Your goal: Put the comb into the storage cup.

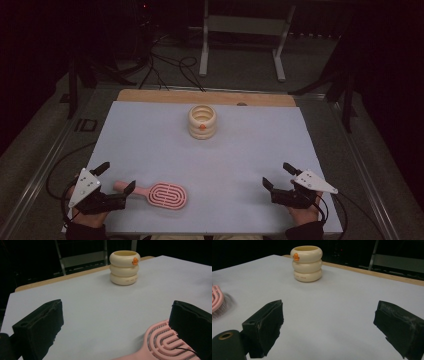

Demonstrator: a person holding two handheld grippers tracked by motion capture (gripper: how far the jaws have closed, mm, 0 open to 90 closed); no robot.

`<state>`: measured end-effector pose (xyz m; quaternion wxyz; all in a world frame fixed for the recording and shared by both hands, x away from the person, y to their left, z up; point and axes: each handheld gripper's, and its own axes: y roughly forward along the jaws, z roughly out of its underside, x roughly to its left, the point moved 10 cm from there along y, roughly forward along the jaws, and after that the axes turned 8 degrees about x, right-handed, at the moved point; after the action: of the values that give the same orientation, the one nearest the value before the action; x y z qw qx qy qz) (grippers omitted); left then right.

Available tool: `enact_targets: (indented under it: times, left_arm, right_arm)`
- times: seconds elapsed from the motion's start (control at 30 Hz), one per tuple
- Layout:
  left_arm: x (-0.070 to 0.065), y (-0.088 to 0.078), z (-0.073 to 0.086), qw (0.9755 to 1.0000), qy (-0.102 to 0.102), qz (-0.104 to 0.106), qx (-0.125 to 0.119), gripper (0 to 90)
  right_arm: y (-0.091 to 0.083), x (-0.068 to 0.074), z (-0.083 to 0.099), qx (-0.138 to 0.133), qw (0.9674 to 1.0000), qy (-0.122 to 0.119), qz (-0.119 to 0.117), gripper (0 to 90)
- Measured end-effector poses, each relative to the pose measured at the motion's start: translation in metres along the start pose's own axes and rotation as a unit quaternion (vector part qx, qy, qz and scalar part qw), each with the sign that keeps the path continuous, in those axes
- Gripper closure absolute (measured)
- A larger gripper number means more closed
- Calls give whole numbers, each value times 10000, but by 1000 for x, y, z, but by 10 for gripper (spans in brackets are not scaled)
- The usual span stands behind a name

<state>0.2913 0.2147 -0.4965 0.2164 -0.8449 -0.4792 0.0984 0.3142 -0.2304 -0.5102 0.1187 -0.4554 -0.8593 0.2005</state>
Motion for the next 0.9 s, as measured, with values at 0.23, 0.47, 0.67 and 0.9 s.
enact_targets:
  times: [0.23,0.47,0.67,0.9]
  left_arm:
    - [-1,1,1,10000,14,35,20,5]
    - [-6,4,1,9999,70,120,52,6]
    - [-8,4,1,9998,70,179,62,7]
    - [-11,2,-4,9997,44,254,-29,10]
  right_arm:
    - [1,-1,2,46,10000,15,15,85]
    - [3,0,4,77,10000,5,-20,85]
    - [4,1,4,91,10000,8,-19,85]
    - [6,2,6,112,9999,-3,-57,85]
